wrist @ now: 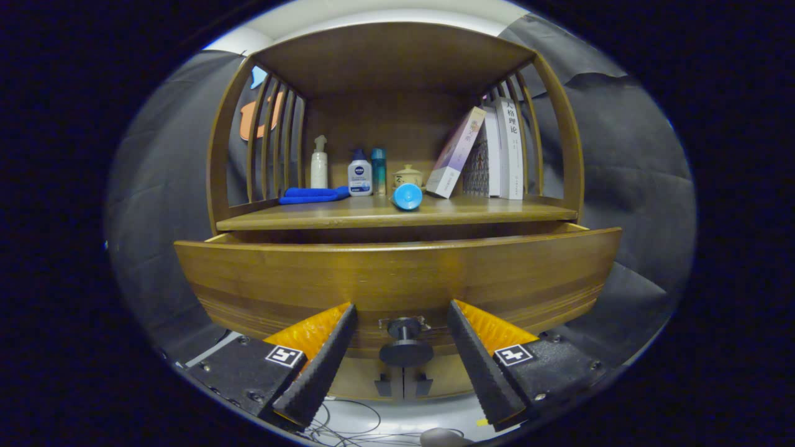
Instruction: Pull open the drawer, take out the items inside it, and place them on the countertop above the cabinet.
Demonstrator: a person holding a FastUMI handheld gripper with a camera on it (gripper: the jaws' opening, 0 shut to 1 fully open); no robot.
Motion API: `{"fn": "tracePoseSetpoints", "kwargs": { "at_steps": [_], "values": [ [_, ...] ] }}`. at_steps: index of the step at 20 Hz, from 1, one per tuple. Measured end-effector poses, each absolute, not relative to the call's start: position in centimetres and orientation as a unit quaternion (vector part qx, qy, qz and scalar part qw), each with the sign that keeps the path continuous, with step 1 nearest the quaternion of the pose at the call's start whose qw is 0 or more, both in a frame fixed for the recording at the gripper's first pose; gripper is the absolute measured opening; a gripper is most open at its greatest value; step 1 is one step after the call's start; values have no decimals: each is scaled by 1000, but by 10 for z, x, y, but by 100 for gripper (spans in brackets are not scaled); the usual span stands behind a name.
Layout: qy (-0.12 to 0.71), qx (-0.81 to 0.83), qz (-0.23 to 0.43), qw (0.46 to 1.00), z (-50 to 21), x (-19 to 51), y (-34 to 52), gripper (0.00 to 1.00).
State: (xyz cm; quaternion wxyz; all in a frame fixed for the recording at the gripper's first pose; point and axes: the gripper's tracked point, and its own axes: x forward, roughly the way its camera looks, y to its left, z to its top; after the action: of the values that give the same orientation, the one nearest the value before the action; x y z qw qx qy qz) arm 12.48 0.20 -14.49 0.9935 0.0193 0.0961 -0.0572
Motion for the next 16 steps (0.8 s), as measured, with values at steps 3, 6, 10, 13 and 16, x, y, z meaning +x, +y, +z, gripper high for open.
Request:
{"fn": "tracePoseSetpoints", "kwargs": {
  "at_steps": [3,6,10,13,16],
  "values": [
    [91,19,-55,994,-144,142,-1,97],
    [89,17,-53,994,-142,156,-4,97],
    [84,8,-52,995,-142,177,-6,97],
    [95,3,-52,994,-143,188,-8,97],
    [105,4,-56,993,-143,186,-9,98]
  ]
}}
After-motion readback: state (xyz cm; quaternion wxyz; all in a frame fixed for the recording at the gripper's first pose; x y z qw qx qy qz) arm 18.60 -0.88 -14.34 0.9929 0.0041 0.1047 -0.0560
